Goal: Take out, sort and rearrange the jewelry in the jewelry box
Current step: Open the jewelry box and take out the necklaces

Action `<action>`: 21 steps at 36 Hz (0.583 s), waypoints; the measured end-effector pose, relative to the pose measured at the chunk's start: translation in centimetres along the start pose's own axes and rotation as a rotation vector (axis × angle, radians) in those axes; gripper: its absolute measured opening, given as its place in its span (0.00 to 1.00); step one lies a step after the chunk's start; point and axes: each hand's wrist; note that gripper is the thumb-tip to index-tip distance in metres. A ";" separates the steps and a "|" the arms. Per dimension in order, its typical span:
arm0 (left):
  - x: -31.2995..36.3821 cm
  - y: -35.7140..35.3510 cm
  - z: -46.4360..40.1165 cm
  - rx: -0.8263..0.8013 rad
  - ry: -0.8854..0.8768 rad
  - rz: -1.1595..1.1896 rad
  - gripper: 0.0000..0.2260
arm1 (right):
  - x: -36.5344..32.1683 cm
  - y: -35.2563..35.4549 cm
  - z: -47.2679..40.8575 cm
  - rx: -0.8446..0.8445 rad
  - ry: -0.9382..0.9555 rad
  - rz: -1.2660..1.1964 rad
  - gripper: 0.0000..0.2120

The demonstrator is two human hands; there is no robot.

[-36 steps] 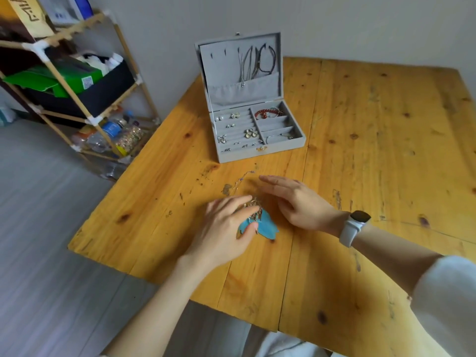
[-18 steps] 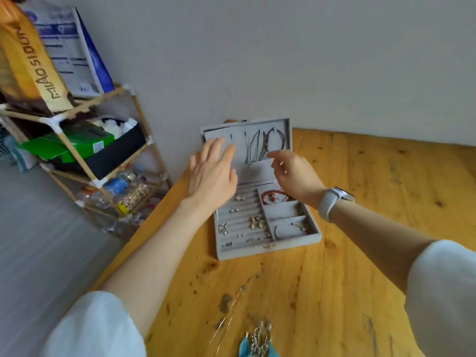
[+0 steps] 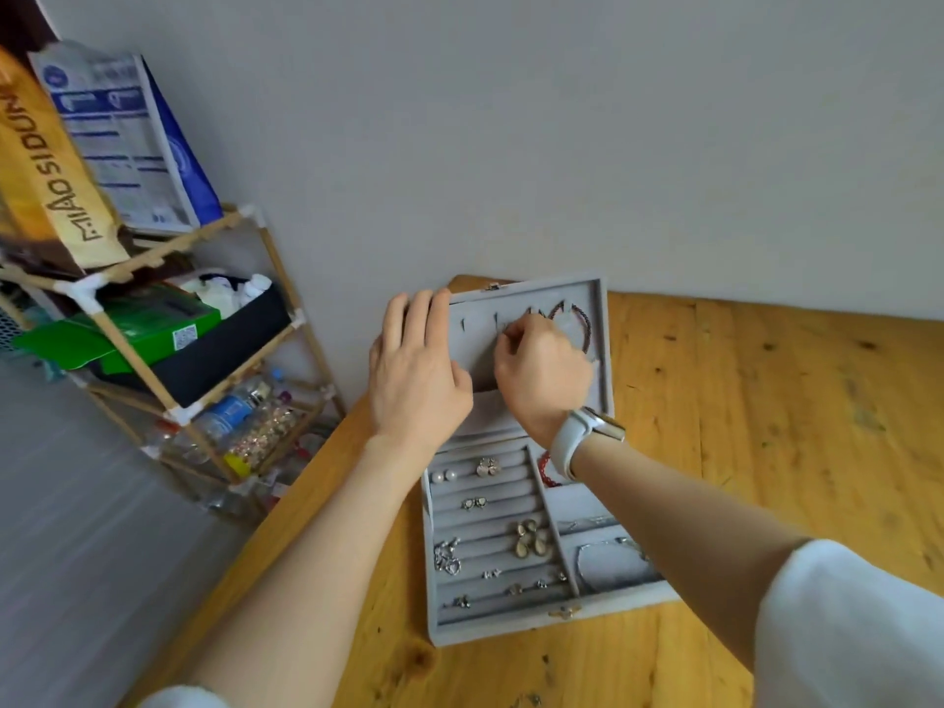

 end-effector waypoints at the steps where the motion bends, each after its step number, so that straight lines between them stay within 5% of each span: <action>1: 0.0 0.0 0.0 0.000 0.000 0.000 0.31 | -0.2 -0.1 0.0 0.003 -0.012 0.002 0.11; 9: -0.2 0.3 0.2 -0.068 0.017 -0.001 0.32 | -0.3 1.0 -0.6 0.046 -0.155 -0.214 0.09; 21: -0.1 1.3 0.2 -0.145 0.036 0.020 0.33 | -2.2 6.7 -3.7 -0.063 0.032 -0.588 0.05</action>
Point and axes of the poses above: each hand's wrist, its own z-axis away from the middle knuckle, its own y-axis out of the back of the hand, x = y × z, and after that the axes turned 13 degrees about y, right-handed
